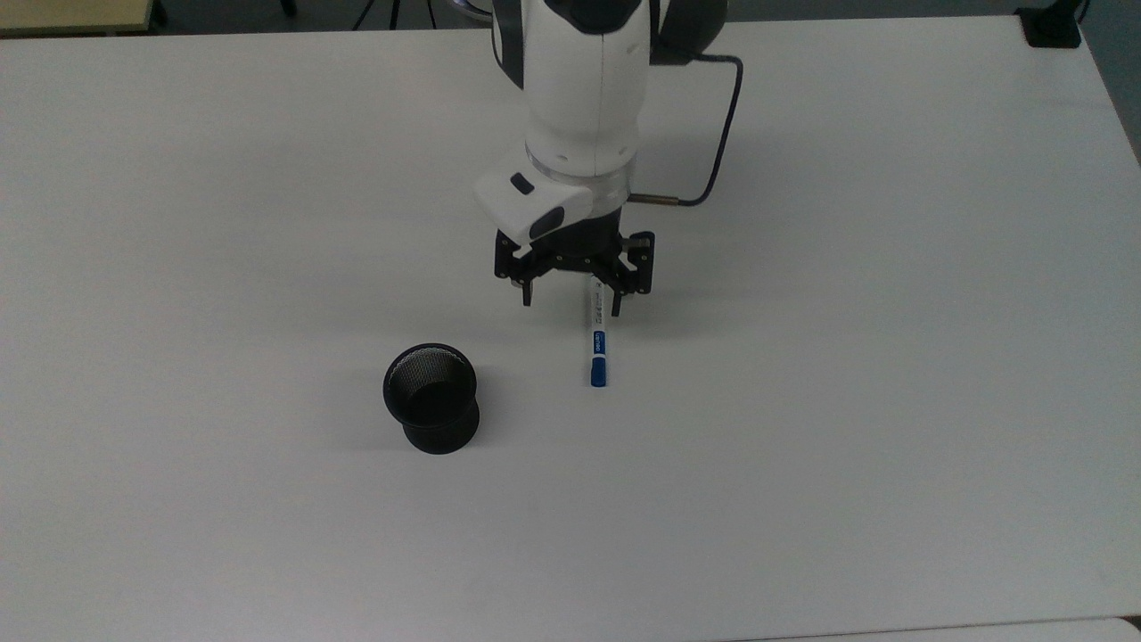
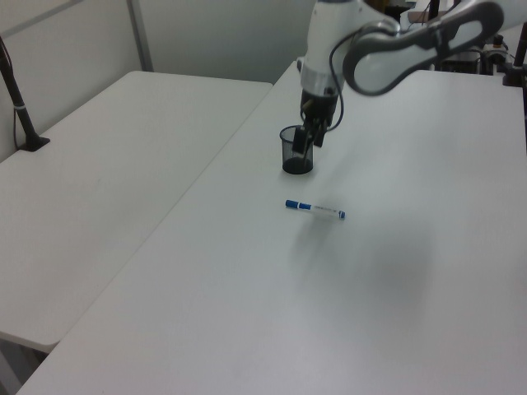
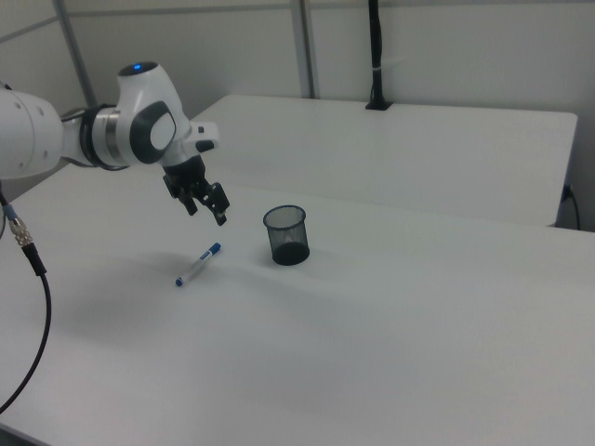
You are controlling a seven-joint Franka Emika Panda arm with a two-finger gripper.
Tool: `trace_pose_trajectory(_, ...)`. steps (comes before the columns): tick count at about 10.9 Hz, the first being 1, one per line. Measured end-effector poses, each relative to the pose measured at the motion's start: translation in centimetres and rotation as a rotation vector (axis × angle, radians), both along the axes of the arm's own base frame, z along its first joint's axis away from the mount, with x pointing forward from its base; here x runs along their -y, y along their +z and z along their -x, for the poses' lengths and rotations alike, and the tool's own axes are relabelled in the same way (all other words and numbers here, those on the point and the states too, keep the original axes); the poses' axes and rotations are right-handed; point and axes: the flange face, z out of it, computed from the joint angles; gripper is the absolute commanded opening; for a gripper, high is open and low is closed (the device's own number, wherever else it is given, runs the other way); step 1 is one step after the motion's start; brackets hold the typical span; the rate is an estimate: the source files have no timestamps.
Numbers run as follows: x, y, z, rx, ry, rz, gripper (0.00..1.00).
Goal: Insert the marker
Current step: 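Lower the gripper over the marker and close it around the marker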
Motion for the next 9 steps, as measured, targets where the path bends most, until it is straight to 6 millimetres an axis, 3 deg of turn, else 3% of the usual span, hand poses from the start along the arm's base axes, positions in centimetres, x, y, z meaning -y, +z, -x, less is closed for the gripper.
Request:
trace_pose_trajectory(1, -0.8, -2.1, -0.6, 0.02, -0.013, 0.009, 0.69)
trace_pose_trajectory(3, -2.3, -5.5, -1.2, 0.045, -0.023, 0.043, 0.66)
trace_pose_trajectory(4, -2.8, -6.8, -1.4, 0.058, -0.026, 0.049, 0.59)
trace_pose_trajectory(9, -3.6, -9.1, -1.7, 0.055, -0.015, 0.061, 0.54)
